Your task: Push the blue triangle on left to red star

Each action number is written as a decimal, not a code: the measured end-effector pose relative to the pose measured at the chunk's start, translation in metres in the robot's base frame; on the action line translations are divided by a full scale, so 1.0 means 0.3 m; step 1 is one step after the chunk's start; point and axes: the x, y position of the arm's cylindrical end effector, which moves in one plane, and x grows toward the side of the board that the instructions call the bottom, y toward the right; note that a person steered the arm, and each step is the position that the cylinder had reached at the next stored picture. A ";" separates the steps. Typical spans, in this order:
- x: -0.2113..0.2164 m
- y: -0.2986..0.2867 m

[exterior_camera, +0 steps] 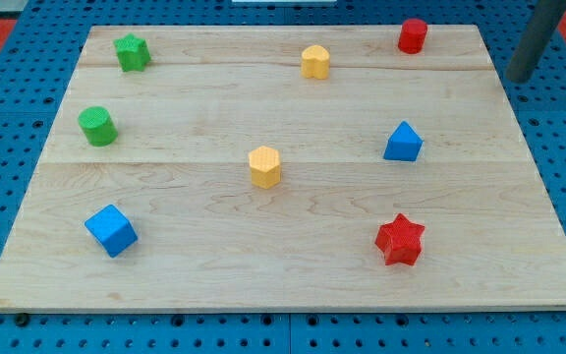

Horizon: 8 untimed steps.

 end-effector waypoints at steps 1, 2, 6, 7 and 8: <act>0.004 -0.076; 0.005 -0.085; 0.333 -0.656; 0.386 -0.767; 0.404 -0.767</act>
